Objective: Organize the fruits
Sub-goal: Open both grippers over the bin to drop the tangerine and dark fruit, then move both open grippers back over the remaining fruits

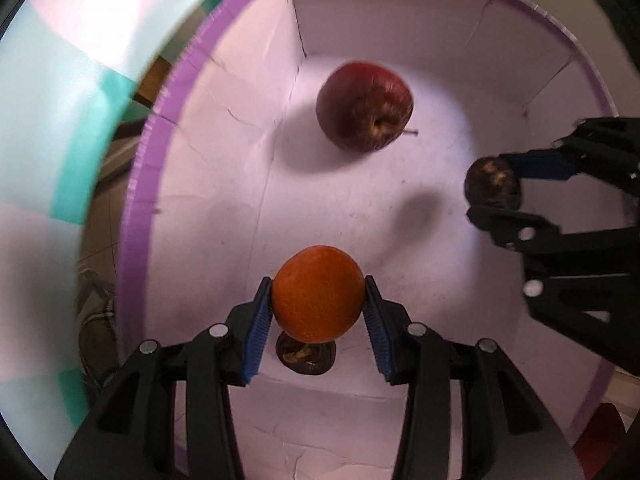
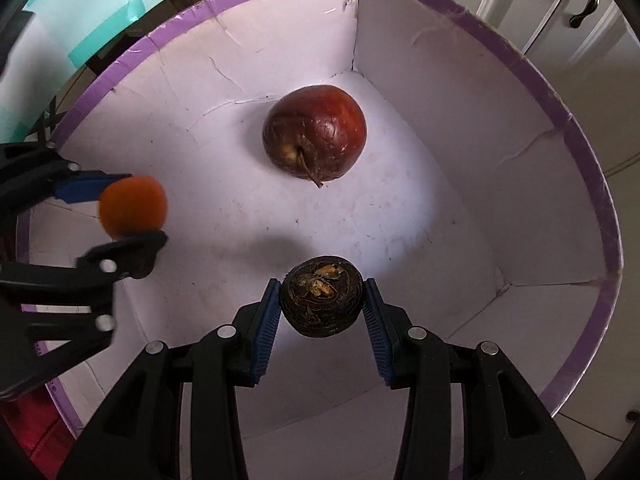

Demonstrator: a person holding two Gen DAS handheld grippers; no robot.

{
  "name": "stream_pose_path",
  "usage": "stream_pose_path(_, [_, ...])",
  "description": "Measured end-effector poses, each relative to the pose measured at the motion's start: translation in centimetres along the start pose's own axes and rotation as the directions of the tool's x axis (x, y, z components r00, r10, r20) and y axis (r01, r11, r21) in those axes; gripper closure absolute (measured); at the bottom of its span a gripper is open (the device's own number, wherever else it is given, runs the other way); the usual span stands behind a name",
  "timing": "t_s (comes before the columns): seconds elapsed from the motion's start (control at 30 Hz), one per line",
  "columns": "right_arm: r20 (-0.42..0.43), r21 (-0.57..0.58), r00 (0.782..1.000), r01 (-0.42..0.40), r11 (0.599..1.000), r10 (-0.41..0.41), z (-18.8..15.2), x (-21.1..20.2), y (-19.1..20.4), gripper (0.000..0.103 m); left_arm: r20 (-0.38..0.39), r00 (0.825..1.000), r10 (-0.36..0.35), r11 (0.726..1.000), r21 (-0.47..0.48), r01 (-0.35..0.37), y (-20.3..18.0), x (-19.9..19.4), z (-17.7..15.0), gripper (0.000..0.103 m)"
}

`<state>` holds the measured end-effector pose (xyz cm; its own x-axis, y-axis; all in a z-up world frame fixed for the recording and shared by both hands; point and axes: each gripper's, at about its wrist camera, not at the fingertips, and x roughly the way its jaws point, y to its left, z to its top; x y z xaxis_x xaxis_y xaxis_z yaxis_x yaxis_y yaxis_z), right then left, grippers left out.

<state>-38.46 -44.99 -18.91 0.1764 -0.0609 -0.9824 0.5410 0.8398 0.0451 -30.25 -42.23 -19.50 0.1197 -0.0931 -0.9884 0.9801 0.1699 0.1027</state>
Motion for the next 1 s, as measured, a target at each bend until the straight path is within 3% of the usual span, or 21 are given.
stream_pose_path(0.17, [-0.037,0.001,0.999,0.011,1.0,-0.011,-0.2,0.6,-0.3,0.061,-0.027,1.0,-0.002,1.0,-0.001,0.002,0.1,1.4,0.0,0.058])
stream_pose_path(0.3, [-0.051,0.009,0.998,0.024,1.0,-0.023,-0.2,0.5,-0.3,0.053,-0.019,0.999,-0.028,0.999,-0.016,0.028,0.8,1.5,-0.1,0.058])
stream_pose_path(0.37, [-0.055,0.007,0.998,0.025,1.0,-0.024,-0.3,0.4,-0.2,0.046,0.026,0.999,-0.038,0.999,-0.021,0.038,1.3,0.7,-0.3,0.046])
stream_pose_path(0.43, [-0.051,0.006,0.998,0.038,0.999,-0.037,-0.2,0.1,-0.2,0.042,0.078,0.996,-0.045,0.999,-0.024,0.047,1.6,-0.5,-0.6,0.041])
stream_pose_path(0.5, [-0.031,0.014,0.998,0.056,0.998,-0.055,-0.3,-0.7,-0.4,0.042,0.162,0.986,-0.033,0.999,-0.008,0.035,1.7,-2.5,-1.3,0.036])
stream_pose_path(0.57, [0.005,0.027,0.998,0.056,0.998,-0.056,-0.2,-2.2,-0.8,0.042,0.269,0.963,-0.03,1.0,0.015,0.027,1.7,-5.3,-2.7,0.024])
stream_pose_path(0.63, [0.058,0.037,0.995,0.078,0.996,-0.08,-0.1,-4.5,-1.1,0.041,0.369,0.929,-0.003,1.0,0.014,-0.002,1.7,-7.9,-4.1,0.022])
stream_pose_path(0.67, [0.089,0.041,0.992,0.091,0.995,-0.094,0.1,-5.6,-1.6,0.041,0.45,0.893,0.011,1.0,0.015,-0.019,2.0,-10.2,-5.4,0.022])
stream_pose_path(0.7, [0.138,0.05,0.985,0.102,0.994,-0.108,0.5,-7.2,-1.4,0.04,0.493,0.87,0.021,0.999,0.011,-0.03,2.3,-11.5,-6.1,0.02])
stream_pose_path(0.73, [0.176,0.058,0.978,0.105,0.993,-0.114,0.9,-8.5,-1.1,0.038,0.567,0.821,0.059,0.998,-0.013,-0.063,3.0,-13.8,-7.6,0.015])
stream_pose_path(0.77, [0.216,0.066,0.97,0.102,0.993,-0.114,1.4,-9.9,-0.5,0.034,0.606,0.791,0.091,0.996,-0.039,-0.086,3.3,-15.2,-8.3,0.009])
stream_pose_path(0.8, [0.281,0.064,0.955,0.084,0.994,-0.099,1.7,-11.8,0.5,0.031,0.652,0.745,0.139,0.99,-0.087,-0.109,4.3,-17.2,-9.7,0.007])
stream_pose_path(0.83, [0.333,0.053,0.94,0.062,0.997,-0.076,3.0,-13.0,1.0,0.03,0.673,0.72,0.169,0.986,-0.122,-0.118,4.9,-18.4,-10.5,0.007])
stream_pose_path(0.87, [0.386,0.038,0.921,0.039,0.999,-0.05,3.2,-14.5,2.2,0.028,0.697,0.679,0.231,0.972,-0.199,-0.126,6.9,-20.2,-12.1,0.007])
stream_pose_path(0.93, [0.499,-0.01,0.867,-0.018,1.0,0.021,4.0,-17.4,5.3,0.022,0.706,0.64,0.301,0.947,-0.301,-0.113,9.5,-22.4,-13.9,0.004])
stream_pose_path(0.97, [0.531,-0.028,0.846,-0.043,0.999,0.051,4.1,-18.2,6.2,0.016,0.701,0.617,0.357,0.918,-0.386,-0.093,11.8,-23.7,-15.4,0.003])
stream_pose_path(1.0, [0.566,-0.058,0.818,-0.081,0.995,0.099,4.3,-19.3,7.8,0.016,0.687,0.605,0.402,0.888,-0.453,-0.077,13.5,-24.5,-16.6,0.002])
